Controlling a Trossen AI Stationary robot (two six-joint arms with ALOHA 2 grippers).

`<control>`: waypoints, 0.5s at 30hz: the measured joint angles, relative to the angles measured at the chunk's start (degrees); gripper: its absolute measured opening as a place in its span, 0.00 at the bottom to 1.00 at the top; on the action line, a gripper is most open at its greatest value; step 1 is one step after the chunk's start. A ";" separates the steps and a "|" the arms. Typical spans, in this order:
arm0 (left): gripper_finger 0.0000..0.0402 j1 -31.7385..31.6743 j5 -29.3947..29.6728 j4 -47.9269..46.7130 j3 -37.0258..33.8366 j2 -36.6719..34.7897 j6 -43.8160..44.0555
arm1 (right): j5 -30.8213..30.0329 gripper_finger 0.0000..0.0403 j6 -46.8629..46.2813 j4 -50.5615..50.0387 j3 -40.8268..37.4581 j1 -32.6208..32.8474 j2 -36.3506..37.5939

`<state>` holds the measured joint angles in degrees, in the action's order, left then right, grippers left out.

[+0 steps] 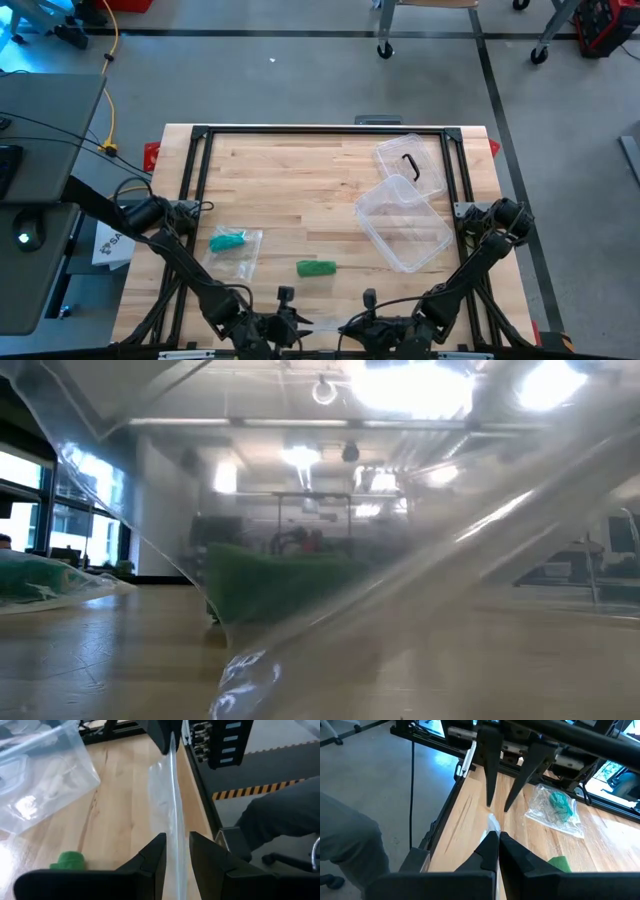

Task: Roll bandage
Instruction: Open the transparent zip bag

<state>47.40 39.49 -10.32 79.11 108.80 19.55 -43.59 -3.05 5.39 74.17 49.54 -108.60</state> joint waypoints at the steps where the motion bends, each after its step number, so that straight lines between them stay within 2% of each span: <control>1: 0.19 -0.13 -0.19 -0.02 0.02 0.24 0.41 | 0.02 0.00 0.09 0.03 0.02 0.00 0.00; 9: 0.19 -1.64 -0.32 -0.05 0.02 1.98 1.40 | 0.03 0.00 0.06 0.61 0.00 -0.01 0.00; 15: 0.19 -2.17 -3.85 0.67 0.02 2.04 1.53 | 0.02 0.00 0.36 0.84 0.02 -0.02 0.00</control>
<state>45.22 35.63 -9.65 79.13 110.85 21.07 -43.57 -2.69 6.23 74.19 49.52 -108.60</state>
